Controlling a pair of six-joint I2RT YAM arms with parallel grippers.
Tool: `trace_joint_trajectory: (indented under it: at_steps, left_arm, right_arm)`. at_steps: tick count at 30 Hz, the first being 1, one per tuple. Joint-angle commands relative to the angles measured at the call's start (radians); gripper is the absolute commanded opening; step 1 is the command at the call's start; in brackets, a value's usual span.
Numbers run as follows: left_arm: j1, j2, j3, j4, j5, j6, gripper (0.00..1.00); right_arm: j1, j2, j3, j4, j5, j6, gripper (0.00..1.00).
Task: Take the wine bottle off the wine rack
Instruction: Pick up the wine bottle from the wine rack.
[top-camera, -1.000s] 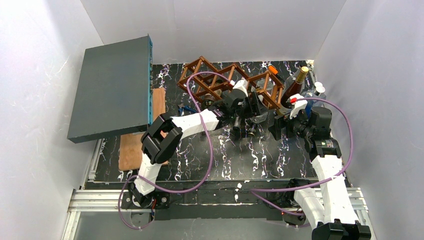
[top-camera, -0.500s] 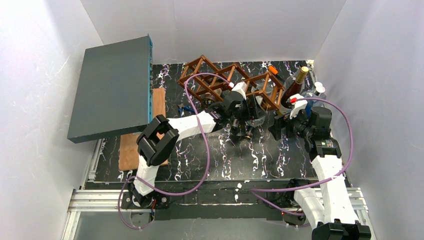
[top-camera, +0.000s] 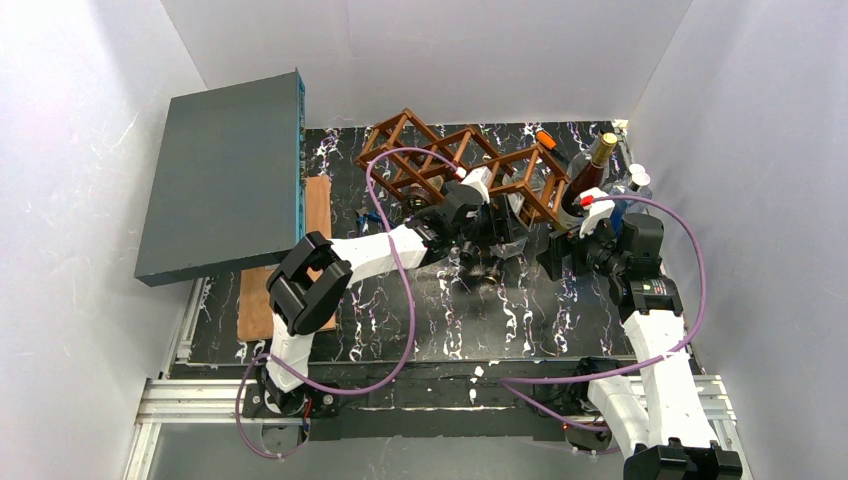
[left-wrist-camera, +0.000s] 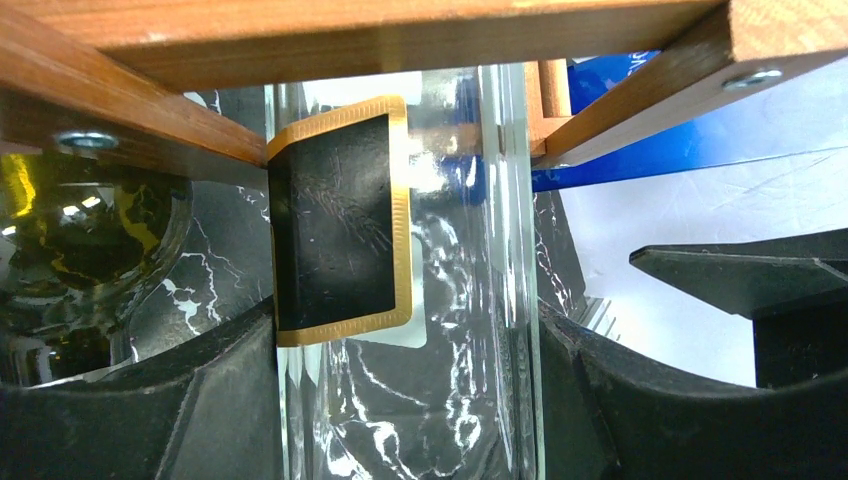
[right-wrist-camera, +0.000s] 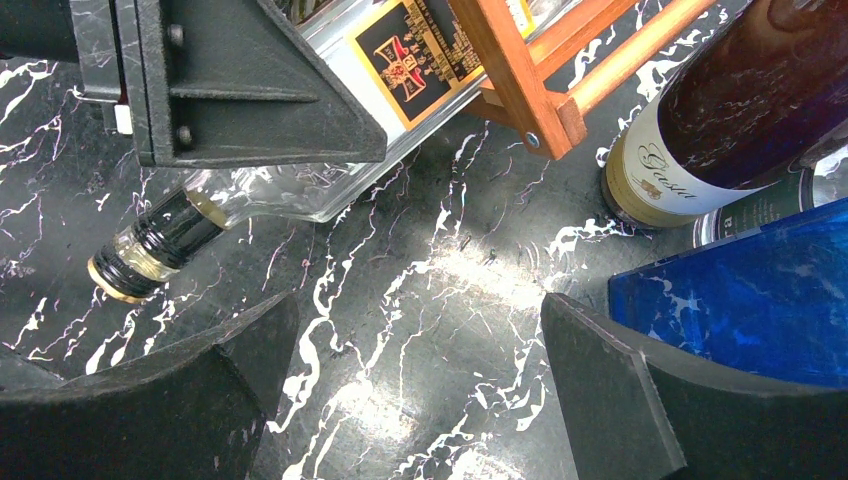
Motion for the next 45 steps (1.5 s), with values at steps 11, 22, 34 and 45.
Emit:
trace_joint_trajectory:
  at_steps: [11,22,34,45]
  left_arm:
    - [0.005,-0.125,-0.042,0.048,0.025,0.049,0.0]
    - [0.003,-0.146,-0.067,0.063,0.041,0.055,0.0]
    - [0.0,-0.172,-0.113,0.091,0.045,0.05,0.0]
    - [-0.002,-0.192,-0.144,0.108,0.051,0.044,0.0]
  right_arm:
    - [-0.004,-0.007,-0.001,0.031,-0.002,-0.01,1.0]
    - [-0.004,-0.008,-0.001,0.032,-0.004,-0.011,1.0]
    - [-0.005,-0.009,-0.002,0.032,-0.007,-0.01,1.0]
    - [-0.006,-0.01,-0.002,0.032,-0.009,-0.012,1.0]
